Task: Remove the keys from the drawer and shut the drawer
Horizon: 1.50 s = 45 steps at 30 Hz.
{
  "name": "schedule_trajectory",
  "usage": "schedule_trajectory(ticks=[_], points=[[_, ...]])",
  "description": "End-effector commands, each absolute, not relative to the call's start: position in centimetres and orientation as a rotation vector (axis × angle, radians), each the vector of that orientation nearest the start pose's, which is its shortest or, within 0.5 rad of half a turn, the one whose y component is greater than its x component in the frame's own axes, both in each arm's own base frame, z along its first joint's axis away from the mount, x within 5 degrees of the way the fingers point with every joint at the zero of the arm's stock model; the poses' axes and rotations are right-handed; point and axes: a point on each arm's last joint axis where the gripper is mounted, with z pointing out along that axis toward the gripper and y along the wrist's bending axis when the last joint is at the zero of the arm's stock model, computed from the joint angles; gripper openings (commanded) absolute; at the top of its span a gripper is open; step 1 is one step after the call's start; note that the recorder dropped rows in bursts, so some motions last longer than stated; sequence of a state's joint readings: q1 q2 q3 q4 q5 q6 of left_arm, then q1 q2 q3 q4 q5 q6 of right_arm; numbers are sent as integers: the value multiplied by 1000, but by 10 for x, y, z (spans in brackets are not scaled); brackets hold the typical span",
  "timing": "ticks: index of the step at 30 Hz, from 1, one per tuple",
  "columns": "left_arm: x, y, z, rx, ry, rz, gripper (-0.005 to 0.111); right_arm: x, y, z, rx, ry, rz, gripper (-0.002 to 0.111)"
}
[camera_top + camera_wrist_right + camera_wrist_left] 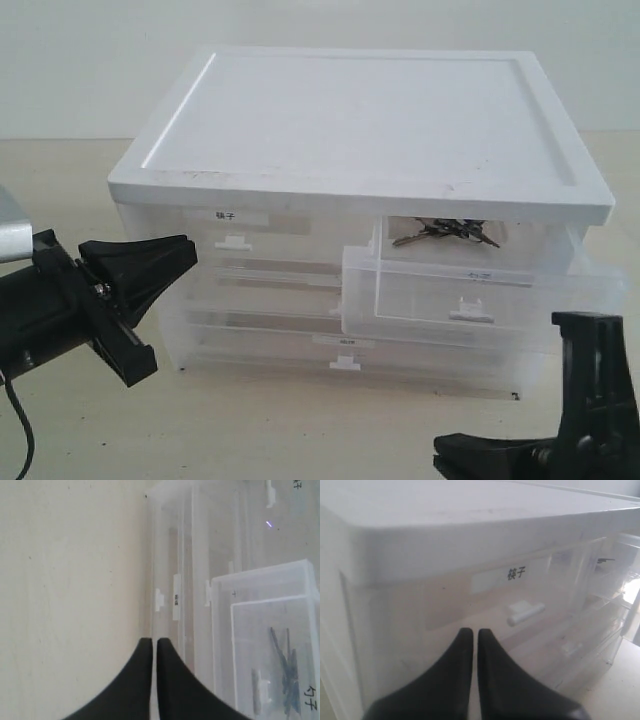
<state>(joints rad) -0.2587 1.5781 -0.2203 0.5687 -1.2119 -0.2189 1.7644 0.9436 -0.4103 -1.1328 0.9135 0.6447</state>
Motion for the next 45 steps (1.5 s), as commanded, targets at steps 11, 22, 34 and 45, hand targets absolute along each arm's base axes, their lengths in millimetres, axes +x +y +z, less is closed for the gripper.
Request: schedule_trajectory(ticks=[11,22,34,45], points=[[195,-101,163,622,1591,-645,5,35,162,277,-1457,1551,-7,23],[194,-101,163,633,1589,-650,5,40,157,343,-1142,1820,54,58],[192,-106,163,682,1580,-706,5,44,152,435,-1120,1621,176,49],[191,-107,163,696,1579,-715,5,62,129,483,-768,1260,-25,0]])
